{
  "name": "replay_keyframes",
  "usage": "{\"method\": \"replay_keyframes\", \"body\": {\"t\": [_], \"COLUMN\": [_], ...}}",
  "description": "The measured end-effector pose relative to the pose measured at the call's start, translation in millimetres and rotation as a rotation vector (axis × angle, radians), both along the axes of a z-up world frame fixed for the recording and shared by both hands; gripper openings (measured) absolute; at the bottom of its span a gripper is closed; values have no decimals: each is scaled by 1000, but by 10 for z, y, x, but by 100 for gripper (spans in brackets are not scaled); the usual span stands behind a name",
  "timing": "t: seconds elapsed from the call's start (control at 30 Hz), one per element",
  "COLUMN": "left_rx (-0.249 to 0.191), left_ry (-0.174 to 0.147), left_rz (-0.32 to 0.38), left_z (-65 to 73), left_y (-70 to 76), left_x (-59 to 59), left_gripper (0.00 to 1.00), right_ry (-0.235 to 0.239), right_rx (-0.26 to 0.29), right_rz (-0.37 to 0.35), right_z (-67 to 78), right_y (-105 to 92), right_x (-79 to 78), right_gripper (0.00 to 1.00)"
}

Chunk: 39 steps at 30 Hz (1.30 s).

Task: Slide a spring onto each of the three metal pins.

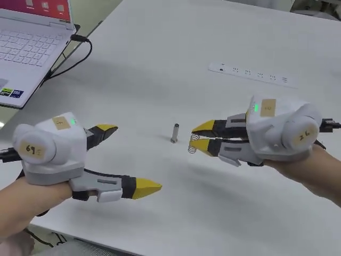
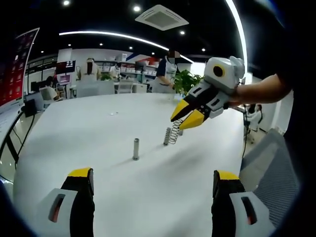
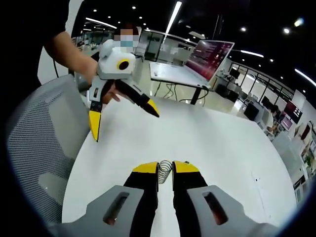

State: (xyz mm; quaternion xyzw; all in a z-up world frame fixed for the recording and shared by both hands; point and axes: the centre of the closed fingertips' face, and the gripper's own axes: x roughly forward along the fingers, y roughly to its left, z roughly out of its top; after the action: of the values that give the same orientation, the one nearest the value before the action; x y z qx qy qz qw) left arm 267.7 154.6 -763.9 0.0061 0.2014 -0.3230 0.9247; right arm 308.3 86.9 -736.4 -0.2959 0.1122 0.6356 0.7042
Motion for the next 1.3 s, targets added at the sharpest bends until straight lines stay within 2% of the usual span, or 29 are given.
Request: {"method": "replay_keyframes", "body": {"t": [0.13, 0.23, 0.43, 0.77, 0.83, 0.97, 1.3], "left_rx": [-3, -6, -9, -16, -16, -18, -18], "left_ry": [2, 0, 4, 9, 7, -2, -1], "left_rz": [-5, -4, 5, 21, 21, 29, 27], "left_z": [-4, -5, -24, -37, -31, -7, 5], "left_y": [-26, -25, 27, 71, 70, 82, 87], "left_x": [-10, -10, -16, -43, -43, -29, -19], "left_gripper": [98, 98, 98, 98, 98, 98, 98], "right_ry": [9, 0, 32, 59, 61, 69, 105], "right_rx": [35, 32, 62, 63, 53, 55, 58], "right_rz": [-36, -41, -79, -123, -134, -151, -163], "right_z": [67, 70, 97, 51, 5, -1, -35], "right_y": [106, 167, 271, 322, 319, 340, 382], "right_x": [134, 195, 314, 454, 524, 563, 603], "right_gripper": [8, 8, 8, 8, 8, 8, 8]}}
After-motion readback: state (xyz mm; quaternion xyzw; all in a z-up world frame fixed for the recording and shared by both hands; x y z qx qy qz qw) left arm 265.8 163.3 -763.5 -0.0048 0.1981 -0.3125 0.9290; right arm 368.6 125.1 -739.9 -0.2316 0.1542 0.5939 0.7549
